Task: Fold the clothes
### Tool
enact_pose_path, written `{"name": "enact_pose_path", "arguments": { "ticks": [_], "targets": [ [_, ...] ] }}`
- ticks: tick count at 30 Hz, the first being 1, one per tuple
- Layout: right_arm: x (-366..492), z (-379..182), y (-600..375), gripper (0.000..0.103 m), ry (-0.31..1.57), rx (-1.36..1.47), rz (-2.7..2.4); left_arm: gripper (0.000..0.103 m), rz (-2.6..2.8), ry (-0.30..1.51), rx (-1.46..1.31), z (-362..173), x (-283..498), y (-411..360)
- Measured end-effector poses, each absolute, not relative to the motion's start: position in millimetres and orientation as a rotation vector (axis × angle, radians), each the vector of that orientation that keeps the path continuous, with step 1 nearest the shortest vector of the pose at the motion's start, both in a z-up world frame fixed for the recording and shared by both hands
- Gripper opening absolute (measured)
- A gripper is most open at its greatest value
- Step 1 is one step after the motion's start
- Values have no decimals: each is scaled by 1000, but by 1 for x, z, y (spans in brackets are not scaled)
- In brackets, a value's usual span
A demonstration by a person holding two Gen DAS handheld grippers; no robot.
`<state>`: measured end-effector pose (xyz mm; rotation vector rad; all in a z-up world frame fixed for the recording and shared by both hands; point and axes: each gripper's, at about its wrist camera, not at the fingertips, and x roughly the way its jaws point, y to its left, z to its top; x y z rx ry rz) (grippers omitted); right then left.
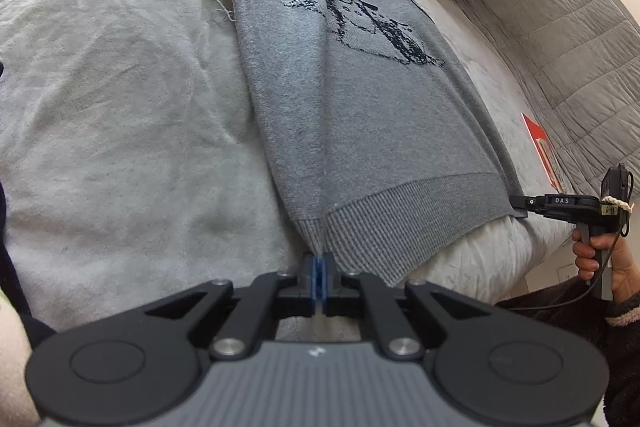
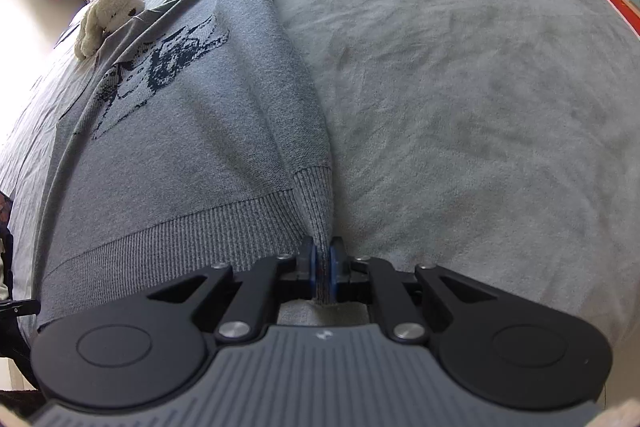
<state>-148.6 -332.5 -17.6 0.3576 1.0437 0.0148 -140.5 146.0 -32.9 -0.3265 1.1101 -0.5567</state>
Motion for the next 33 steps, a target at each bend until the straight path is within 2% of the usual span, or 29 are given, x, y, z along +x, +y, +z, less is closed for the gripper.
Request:
{"name": "enact_pose_path", "arguments": {
  "ticks": [2, 3, 4, 5, 6, 8, 14, 26, 33],
  "targets": [
    [-148, -16, -332, 9, 1049, 352, 20, 5, -563, 1107, -335, -32, -138, 148],
    [-147, -14, -332, 10, 1054, 355, 23, 10, -567, 1106, -339, -32, -138, 149],
    [-147, -12, -333, 14, 1059, 364, 24, 13, -570, 1104, -343, -31, -137, 150],
    [-146, -10, -334, 22, 1063, 372, 23, 21, -573, 1103, -348, -31, -136, 151],
    [-146, -6, -334, 25, 1062, 372, 20, 30, -577, 1101, -352, -31, -135, 153],
    [-144, 1, -334, 36, 1047, 352, 10, 34, -562, 1092, -366, -28, -130, 154],
    [-124, 23, -330, 37, 988, 371, 16, 39, -444, 1035, -431, -18, -103, 157],
    [-40, 48, -273, 37, 942, 342, 165, 39, -197, 914, -488, 2, -48, 152],
    [19, 54, -216, 38, 928, 305, 308, 39, -66, 922, -526, -9, -13, 150]
  ]
}}
